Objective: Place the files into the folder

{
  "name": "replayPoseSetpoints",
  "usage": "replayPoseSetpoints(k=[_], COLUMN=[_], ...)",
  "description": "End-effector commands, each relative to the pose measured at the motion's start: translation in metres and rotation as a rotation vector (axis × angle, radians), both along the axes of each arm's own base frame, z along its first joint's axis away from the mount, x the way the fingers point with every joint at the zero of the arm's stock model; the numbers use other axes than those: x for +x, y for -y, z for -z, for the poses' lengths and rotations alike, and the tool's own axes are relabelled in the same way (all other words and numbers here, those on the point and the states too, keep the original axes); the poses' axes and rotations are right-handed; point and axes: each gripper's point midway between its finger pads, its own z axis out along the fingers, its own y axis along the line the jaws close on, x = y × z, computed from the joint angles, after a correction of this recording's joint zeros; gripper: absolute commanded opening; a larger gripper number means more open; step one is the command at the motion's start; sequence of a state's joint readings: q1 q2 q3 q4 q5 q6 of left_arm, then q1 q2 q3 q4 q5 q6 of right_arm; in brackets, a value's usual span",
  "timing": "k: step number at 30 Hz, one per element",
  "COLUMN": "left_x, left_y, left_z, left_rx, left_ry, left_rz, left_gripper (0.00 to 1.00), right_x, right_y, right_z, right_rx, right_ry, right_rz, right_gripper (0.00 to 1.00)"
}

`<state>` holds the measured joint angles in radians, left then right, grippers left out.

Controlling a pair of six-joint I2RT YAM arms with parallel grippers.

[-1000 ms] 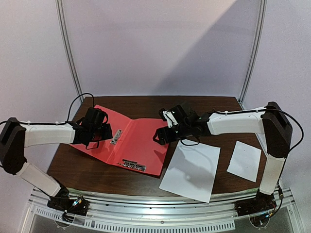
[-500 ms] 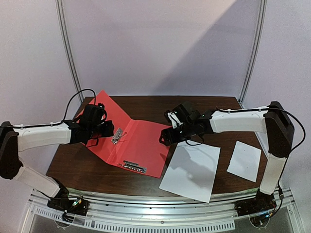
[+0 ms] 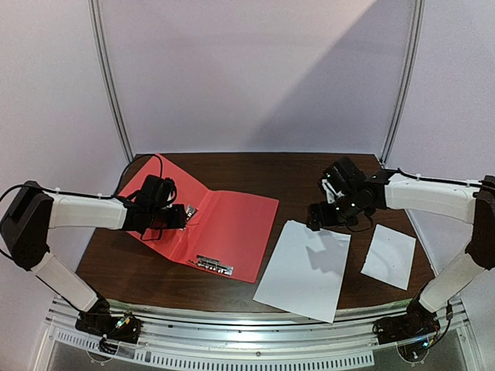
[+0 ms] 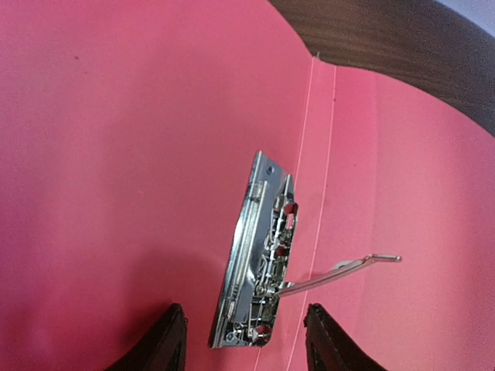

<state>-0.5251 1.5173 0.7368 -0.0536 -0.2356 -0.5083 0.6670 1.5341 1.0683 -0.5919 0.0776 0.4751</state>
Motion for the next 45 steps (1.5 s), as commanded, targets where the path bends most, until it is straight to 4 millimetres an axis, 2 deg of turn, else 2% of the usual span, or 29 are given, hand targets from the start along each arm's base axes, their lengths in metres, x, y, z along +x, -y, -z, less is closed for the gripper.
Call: replayPoseSetpoints(k=[1, 4, 8, 12, 16, 19, 23, 27, 34, 37, 41, 45], left_x=[-0.004, -0.002, -0.004, -0.006, -0.009, -0.01, -0.007, -0.006, -0.004, -0.005, -0.007, -0.009], left_y=[0.006, 0.007, 0.007, 0.005, 0.003, 0.002, 0.004, 0.007, 0.008, 0.008, 0.008, 0.007], left_z=[0.015, 0.017, 0.02, 0.022, 0.017, 0.015, 0.011, 0.01, 0.008, 0.008, 0.008, 0.01], left_rx=[0.001, -0.005, -0.01, 0.0, 0.005, 0.009, -0.004, -0.016, -0.024, -0.035, -0.042, -0.043], left_ry=[-0.023, -0.01, -0.012, -0.018, -0.011, -0.006, 0.005, 0.014, 0.03, 0.034, 0.035, 0.034], left_rz=[0.026, 0.027, 0.028, 0.033, 0.036, 0.037, 0.042, 0.046, 0.045, 0.044, 0.048, 0.048], left_gripper=[0.52, 0.52, 0.51, 0.51, 0.51, 0.51, 0.51, 0.51, 0.51, 0.51, 0.51, 0.51], right_x=[-0.026, -0.035, -0.039, -0.044, -0.063, -0.079, -0.108, -0.138, -0.192, -0.201, -0.217, -0.219], right_y=[0.061, 0.083, 0.094, 0.083, 0.077, 0.076, 0.074, 0.082, 0.059, 0.057, 0.058, 0.043], right_z=[0.011, 0.019, 0.027, 0.034, 0.042, 0.038, 0.037, 0.042, 0.059, 0.061, 0.077, 0.083], right_rx=[-0.068, 0.032, 0.181, 0.331, 0.378, 0.412, 0.47, 0.435, 0.399, 0.401, 0.414, 0.495], right_ry=[-0.098, -0.155, -0.194, -0.243, -0.339, -0.381, -0.461, -0.532, -0.646, -0.656, -0.698, -0.69], right_rz=[0.163, 0.224, 0.261, 0.25, 0.263, 0.278, 0.323, 0.367, 0.32, 0.338, 0.343, 0.31], right_gripper=[0.94, 0.94, 0.92, 0.88, 0.85, 0.85, 0.85, 0.86, 0.87, 0.86, 0.8, 0.77])
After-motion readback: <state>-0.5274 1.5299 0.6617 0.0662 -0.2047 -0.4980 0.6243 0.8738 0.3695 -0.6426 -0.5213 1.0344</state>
